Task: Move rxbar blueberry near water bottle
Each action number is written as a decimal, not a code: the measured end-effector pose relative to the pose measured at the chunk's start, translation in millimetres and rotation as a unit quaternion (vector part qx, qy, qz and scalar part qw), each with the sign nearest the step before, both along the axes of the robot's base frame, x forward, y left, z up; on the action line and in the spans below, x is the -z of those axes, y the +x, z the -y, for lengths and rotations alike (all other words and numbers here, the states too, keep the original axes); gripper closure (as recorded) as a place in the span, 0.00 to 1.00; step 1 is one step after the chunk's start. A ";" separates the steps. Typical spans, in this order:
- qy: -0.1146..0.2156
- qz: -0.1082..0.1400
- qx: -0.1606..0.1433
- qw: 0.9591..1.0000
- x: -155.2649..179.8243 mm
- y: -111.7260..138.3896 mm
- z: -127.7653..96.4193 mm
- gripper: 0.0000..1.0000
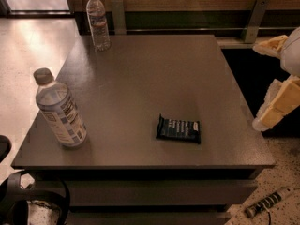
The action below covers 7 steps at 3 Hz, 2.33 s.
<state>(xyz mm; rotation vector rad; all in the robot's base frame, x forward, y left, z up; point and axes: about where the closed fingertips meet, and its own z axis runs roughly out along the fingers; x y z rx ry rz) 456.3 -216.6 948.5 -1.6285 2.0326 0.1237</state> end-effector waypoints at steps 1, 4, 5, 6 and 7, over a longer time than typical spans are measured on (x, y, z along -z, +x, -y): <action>0.095 0.002 -0.033 0.995 32.0 8.5 -8.9 0.00; 0.294 0.018 -0.070 0.953 69.0 -1.2 -92.8 0.00; 0.289 0.015 -0.056 0.956 84.8 -0.3 -109.1 0.00; 0.283 0.006 -0.054 0.958 104.3 2.2 -130.3 0.00; 0.264 0.003 -0.047 0.963 126.8 4.3 -151.7 0.00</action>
Offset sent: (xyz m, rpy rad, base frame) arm 0.0021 0.0672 -0.0563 0.6503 -0.0427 0.1707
